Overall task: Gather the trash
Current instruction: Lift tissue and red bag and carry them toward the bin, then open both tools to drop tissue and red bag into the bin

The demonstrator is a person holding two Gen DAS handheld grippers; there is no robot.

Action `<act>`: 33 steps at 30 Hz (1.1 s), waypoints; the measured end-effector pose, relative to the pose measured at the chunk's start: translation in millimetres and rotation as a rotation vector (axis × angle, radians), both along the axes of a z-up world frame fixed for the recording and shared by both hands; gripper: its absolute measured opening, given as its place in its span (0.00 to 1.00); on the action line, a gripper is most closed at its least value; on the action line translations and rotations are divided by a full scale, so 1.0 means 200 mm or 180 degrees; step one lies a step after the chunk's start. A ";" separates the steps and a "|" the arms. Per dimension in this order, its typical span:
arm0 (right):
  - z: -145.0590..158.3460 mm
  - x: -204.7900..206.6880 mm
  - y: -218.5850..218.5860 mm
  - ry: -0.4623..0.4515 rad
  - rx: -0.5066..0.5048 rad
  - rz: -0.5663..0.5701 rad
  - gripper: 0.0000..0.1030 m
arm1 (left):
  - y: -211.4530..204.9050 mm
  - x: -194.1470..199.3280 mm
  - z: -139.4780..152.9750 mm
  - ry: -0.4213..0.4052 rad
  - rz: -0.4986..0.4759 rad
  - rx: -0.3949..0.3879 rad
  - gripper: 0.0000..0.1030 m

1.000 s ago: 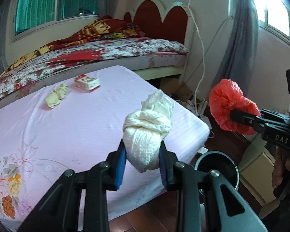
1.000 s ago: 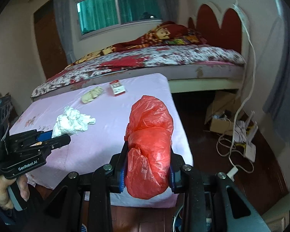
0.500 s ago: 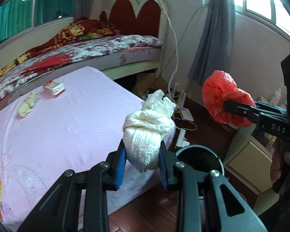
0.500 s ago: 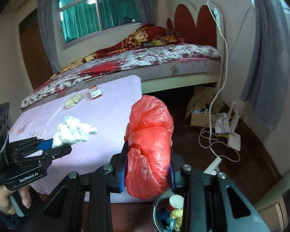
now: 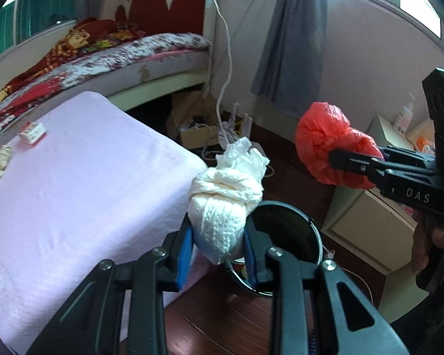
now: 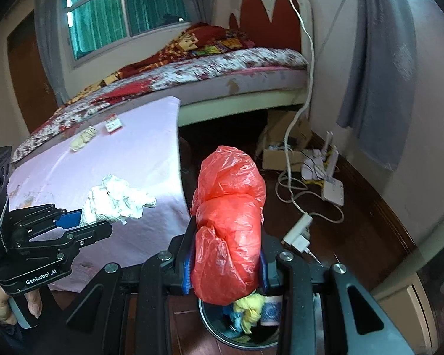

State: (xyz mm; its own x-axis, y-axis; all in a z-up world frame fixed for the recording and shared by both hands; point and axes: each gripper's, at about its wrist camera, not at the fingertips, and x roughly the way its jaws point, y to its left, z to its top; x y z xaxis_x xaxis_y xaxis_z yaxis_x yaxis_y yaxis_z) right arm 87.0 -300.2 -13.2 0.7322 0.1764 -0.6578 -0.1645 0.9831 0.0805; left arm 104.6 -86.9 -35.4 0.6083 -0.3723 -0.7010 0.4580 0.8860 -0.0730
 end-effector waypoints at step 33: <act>-0.74 0.07 -0.26 0.1151 -0.0475 0.0148 0.35 | -0.41 0.09 -0.60 0.0973 -0.0604 0.0276 0.34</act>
State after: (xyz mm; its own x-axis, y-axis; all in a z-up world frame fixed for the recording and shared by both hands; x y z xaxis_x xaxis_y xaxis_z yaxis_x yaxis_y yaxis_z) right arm 101.1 -353.1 -161.9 0.4420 0.0867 -0.8928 -0.1963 0.9805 -0.0019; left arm 122.1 -168.2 -154.8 0.2917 -0.3896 -0.8736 0.5834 0.7962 -0.1602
